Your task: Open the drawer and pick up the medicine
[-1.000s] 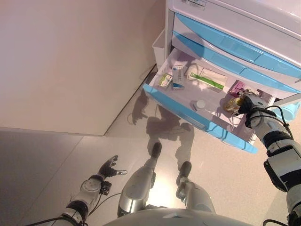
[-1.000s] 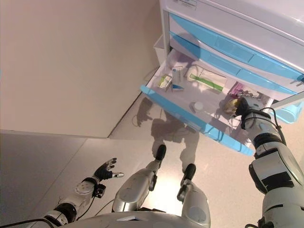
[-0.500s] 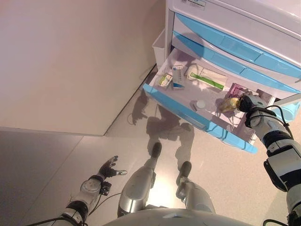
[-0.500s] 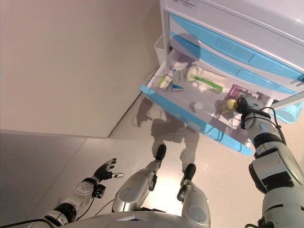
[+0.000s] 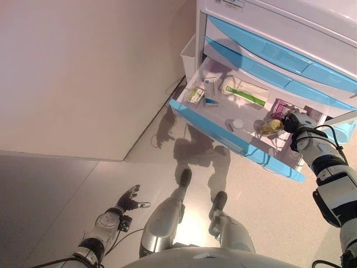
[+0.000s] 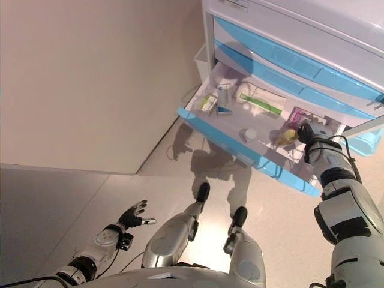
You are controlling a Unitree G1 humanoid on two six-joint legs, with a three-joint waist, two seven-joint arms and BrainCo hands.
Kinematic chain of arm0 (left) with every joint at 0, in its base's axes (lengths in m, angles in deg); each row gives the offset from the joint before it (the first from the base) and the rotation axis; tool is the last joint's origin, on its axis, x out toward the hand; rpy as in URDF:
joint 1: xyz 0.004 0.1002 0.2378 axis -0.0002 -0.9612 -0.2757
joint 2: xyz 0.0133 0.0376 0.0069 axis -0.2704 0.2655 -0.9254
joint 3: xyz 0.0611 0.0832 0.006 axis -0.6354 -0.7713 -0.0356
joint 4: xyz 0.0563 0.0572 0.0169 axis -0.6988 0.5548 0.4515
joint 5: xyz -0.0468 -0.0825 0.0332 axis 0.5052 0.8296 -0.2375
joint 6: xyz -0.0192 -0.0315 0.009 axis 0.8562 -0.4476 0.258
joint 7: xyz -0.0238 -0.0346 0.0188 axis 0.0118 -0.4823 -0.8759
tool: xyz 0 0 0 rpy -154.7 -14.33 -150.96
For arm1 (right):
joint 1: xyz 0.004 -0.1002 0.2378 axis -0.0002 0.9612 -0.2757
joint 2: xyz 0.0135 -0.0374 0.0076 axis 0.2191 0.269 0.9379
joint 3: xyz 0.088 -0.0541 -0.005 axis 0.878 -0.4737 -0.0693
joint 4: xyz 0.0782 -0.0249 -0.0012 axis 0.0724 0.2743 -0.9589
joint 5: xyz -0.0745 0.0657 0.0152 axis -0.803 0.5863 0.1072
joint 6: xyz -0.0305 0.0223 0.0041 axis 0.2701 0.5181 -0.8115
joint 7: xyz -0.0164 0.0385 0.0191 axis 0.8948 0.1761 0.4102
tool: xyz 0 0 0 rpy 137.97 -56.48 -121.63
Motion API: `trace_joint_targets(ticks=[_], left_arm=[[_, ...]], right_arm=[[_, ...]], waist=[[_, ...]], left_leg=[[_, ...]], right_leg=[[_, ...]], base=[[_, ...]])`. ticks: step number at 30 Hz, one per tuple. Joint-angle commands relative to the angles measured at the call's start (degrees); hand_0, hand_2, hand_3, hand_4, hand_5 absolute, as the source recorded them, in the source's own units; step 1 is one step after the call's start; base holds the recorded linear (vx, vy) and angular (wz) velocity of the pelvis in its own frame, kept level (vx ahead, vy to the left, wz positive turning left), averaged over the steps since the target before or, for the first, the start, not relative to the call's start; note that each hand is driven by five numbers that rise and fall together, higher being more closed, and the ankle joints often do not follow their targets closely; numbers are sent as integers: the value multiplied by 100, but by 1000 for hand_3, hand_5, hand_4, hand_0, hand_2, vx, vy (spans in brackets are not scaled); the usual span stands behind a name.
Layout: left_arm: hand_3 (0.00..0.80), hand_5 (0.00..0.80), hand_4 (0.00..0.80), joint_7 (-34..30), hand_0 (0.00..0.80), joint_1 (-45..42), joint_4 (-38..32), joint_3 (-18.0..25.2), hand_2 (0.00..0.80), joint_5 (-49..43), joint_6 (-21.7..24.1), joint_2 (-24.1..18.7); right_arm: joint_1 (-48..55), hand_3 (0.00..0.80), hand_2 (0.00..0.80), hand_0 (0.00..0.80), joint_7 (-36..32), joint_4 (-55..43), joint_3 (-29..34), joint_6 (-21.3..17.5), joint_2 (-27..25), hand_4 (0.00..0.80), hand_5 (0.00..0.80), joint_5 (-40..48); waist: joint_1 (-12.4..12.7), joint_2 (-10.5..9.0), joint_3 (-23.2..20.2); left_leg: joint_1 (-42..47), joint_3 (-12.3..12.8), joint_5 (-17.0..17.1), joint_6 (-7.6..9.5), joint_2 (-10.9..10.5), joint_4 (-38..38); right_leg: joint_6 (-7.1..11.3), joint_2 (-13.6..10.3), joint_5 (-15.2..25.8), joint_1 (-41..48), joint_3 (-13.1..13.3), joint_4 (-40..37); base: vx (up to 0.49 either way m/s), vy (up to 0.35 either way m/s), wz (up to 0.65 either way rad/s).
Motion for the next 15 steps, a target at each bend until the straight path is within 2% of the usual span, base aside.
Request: trace_joint_targets(ticks=[1, 6, 15], left_arm=[[0, 0, 0, -33, 0, 60, 34, -124, 0, 103, -23, -92], [0, 0, 0, -49, 0, 84, 64, -113, 0, 30, -30, -91], [0, 0, 0, -55, 0, 74, 110, -107, 0, 75, -37, -123]], right_arm=[[-104, 0, 0, 0, -89, -271, -417, -13, -411, 0, 0, -234], [-88, 0, 0, 0, 93, -265, -567, -229, -401, 0, 0, -670], [-111, 0, 0, 0, 403, -517, -656, -534, -473, 0, 0, -652]], waist=[[32, -289, -107], [62, -330, -142], [43, -352, -148]], left_leg=[[89, 587, -1164, 135, -14, 735], [138, 584, -1175, 139, -12, 716], [133, 583, -1175, 143, -7, 717]], right_leg=[[176, -308, 151, -409, 94, 252], [186, -302, 160, -338, 87, 206], [201, -300, 170, -349, 101, 206]], base=[[0, 0, 0], [2, -2, 1], [1, -1, 0]])
